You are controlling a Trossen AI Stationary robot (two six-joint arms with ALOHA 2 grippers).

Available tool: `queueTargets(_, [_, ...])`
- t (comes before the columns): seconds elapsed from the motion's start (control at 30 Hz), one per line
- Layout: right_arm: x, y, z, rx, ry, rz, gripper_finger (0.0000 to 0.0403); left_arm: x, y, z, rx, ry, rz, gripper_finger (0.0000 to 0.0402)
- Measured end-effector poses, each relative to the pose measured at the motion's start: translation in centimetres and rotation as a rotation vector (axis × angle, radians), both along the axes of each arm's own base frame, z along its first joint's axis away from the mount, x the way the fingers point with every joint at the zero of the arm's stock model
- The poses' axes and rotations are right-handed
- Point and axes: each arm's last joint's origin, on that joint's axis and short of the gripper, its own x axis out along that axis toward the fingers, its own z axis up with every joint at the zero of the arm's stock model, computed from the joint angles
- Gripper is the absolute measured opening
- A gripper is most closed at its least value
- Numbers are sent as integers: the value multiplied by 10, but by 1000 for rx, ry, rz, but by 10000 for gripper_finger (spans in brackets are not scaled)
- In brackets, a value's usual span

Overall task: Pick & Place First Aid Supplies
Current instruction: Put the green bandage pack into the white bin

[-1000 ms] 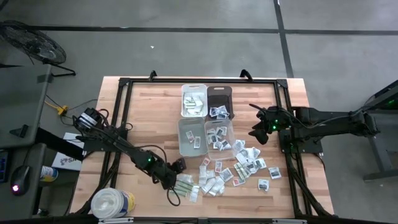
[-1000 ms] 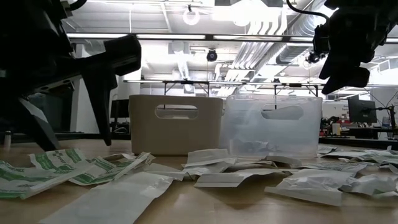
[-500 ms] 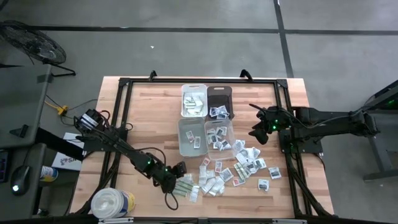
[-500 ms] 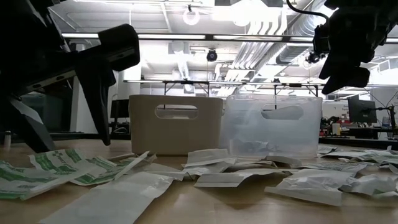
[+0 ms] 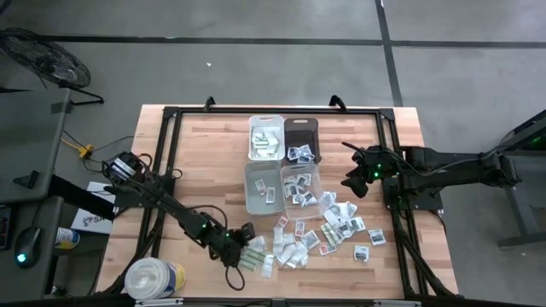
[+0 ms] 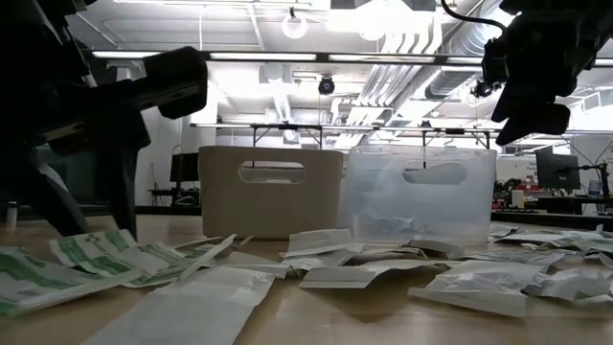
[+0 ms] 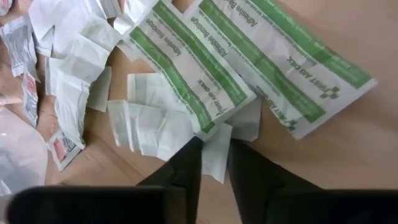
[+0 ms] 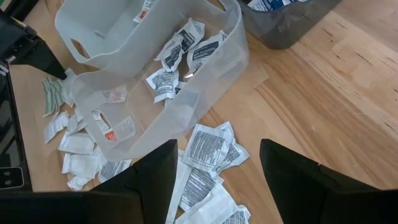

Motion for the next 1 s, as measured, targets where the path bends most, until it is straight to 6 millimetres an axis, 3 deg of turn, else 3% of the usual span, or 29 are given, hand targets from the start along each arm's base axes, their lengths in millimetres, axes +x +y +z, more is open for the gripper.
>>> queueTargets(0.3, [0, 0, 0, 0, 0, 0, 222, 0, 0, -1, -22, 8, 43, 5])
queueTargets(0.73, [0, 0, 0, -2, 0, 1, 222, -7, 12, 20, 51, -53, 162, 1])
queueTargets(1.0, [0, 0, 0, -7, 0, 5, 222, -11, 13, 46, -64, -94, 193, 1])
